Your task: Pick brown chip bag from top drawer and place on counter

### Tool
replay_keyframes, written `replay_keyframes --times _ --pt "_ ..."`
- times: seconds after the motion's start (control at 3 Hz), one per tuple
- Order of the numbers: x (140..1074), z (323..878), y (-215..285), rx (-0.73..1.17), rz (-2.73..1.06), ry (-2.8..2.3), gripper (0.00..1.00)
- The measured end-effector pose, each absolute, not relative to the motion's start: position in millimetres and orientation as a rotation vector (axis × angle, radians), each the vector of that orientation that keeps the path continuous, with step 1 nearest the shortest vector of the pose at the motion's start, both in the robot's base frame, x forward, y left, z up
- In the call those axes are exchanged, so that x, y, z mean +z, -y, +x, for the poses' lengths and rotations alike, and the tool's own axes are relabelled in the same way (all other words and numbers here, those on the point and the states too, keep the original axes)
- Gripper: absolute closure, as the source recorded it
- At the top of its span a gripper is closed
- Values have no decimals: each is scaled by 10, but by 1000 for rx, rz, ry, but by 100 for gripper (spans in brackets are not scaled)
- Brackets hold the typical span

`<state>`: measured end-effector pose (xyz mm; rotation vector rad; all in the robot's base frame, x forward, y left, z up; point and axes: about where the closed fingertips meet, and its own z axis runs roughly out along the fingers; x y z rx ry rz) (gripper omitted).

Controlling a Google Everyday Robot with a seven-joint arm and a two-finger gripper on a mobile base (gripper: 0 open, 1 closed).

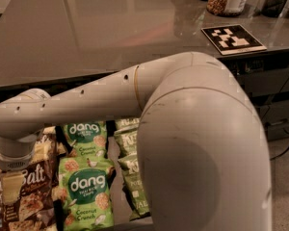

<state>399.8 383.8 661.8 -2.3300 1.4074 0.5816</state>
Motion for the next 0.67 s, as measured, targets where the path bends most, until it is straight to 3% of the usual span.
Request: replay_keyframes --times 0.67 --pt "6554 3985 -3940 580 -2341 -1400 66"
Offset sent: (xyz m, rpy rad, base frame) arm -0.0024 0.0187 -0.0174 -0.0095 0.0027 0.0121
